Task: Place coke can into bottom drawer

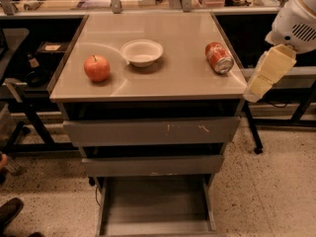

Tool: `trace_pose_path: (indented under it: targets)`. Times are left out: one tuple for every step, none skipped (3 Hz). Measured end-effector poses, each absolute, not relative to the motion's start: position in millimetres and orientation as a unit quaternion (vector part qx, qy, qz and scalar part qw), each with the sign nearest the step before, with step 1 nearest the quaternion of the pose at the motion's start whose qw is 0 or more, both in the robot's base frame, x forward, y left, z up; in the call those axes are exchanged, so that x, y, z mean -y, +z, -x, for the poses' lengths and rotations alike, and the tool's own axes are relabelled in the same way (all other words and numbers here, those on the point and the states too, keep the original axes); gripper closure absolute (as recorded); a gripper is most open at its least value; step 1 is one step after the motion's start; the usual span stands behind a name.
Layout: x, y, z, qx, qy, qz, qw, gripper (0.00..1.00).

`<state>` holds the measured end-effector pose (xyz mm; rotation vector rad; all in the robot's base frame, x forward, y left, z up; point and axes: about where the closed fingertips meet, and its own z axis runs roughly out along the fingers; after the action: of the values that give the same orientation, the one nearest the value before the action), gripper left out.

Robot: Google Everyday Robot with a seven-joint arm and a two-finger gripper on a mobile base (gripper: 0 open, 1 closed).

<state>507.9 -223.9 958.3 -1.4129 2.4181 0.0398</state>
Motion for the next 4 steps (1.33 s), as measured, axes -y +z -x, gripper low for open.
trace_pose_path:
  targets:
    - [229.3,953.6,-540.2,-0.867,0.017,0.468,0.167,0.0]
    - [217.4,957.3,-609.9,-0.874,0.001,0.455,0.17,0.0]
    - [215.4,955.4,-615.0,-0.874,0.003,0.453,0.175,0.0]
    - [214.3,950.1,-632.4,-0.891,-0.002,0.418,0.176,0.0]
